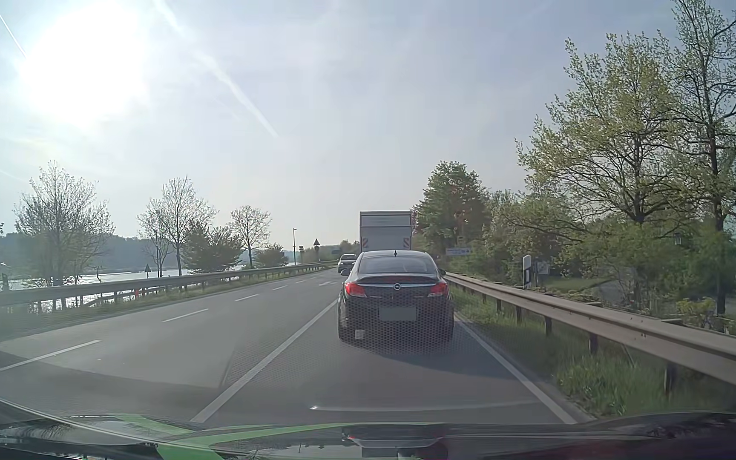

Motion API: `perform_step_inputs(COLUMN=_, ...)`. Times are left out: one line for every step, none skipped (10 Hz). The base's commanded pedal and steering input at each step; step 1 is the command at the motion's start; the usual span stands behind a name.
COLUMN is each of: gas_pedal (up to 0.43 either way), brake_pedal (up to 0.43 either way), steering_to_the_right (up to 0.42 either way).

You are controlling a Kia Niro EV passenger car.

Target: Follow the waypoints while adhering to traffic rules and regulations

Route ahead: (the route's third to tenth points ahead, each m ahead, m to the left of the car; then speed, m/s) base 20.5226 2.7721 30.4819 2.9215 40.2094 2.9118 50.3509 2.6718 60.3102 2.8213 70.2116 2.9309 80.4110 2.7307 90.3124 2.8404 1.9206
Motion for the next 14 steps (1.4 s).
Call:
perform_step_inputs(gas_pedal=0.000, brake_pedal=0.152, steering_to_the_right=-0.001)
perform_step_inputs(gas_pedal=0.000, brake_pedal=0.152, steering_to_the_right=-0.001)
perform_step_inputs(gas_pedal=0.000, brake_pedal=0.159, steering_to_the_right=-0.001)
perform_step_inputs(gas_pedal=0.000, brake_pedal=0.159, steering_to_the_right=-0.001)
perform_step_inputs(gas_pedal=0.000, brake_pedal=0.159, steering_to_the_right=-0.001)
perform_step_inputs(gas_pedal=0.000, brake_pedal=0.152, steering_to_the_right=-0.001)
perform_step_inputs(gas_pedal=0.000, brake_pedal=0.152, steering_to_the_right=-0.001)
perform_step_inputs(gas_pedal=0.000, brake_pedal=0.152, steering_to_the_right=-0.001)
perform_step_inputs(gas_pedal=0.000, brake_pedal=0.152, steering_to_the_right=-0.001)
perform_step_inputs(gas_pedal=0.000, brake_pedal=0.146, steering_to_the_right=-0.001)
perform_step_inputs(gas_pedal=0.000, brake_pedal=0.140, steering_to_the_right=-0.001)
perform_step_inputs(gas_pedal=0.000, brake_pedal=0.140, steering_to_the_right=-0.001)
perform_step_inputs(gas_pedal=0.000, brake_pedal=0.140, steering_to_the_right=-0.001)
perform_step_inputs(gas_pedal=0.000, brake_pedal=0.140, steering_to_the_right=-0.001)
